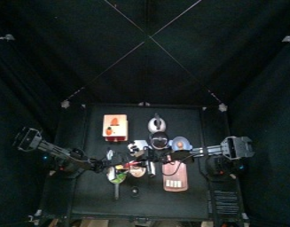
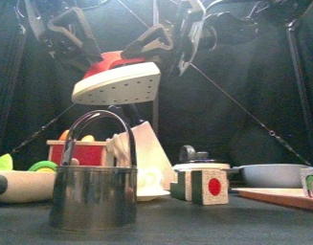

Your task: Place iron to right of kettle

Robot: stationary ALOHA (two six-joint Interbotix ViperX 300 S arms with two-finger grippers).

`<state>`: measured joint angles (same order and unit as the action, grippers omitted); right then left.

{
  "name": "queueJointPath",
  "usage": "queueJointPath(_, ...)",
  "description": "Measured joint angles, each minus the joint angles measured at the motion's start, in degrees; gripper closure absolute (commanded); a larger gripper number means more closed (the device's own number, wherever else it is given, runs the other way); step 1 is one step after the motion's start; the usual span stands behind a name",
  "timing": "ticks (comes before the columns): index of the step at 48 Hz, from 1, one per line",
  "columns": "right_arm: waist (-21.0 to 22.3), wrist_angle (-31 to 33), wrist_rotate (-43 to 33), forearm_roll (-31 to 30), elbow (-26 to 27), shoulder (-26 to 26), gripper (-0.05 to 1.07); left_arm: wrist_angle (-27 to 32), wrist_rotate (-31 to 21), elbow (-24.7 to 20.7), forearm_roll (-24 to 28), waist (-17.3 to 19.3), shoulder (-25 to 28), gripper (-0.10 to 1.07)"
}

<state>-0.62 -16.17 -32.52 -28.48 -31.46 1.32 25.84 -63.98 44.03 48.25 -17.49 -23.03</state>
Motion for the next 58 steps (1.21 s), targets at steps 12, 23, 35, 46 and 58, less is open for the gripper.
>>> queueJointPath(12, -1.23, 3.69, -0.09, 0.35, -3.69, 4.39, 0.62, 0.0, 0.0, 0.09, 0.44, -0.26, -0.62, 0.14)
queueJointPath(23, -1.32, 9.58, -0.26, 1.58, -8.7, 13.62, 0.62, -0.88, 0.26, 1.05, 1.23, -1.14, -2.72, 0.14)
queueJointPath(35, -0.18, 15.91, -0.26, 5.1, -15.29, 23.91, 0.62, -1.05, -0.26, 6.68, -1.58, -2.99, -6.42, 0.14)
queueJointPath(46, 9.32, 22.24, -0.53, 9.84, -18.54, 30.5, 0.61, -1.05, 0.35, 10.2, -4.22, -2.02, -7.29, 0.14)
queueJointPath(58, 21.88, 25.05, -0.26, 9.4, -21.27, 31.82, 0.61, -1.05, 0.0, 13.89, -4.39, 0.97, -8.61, 0.14)
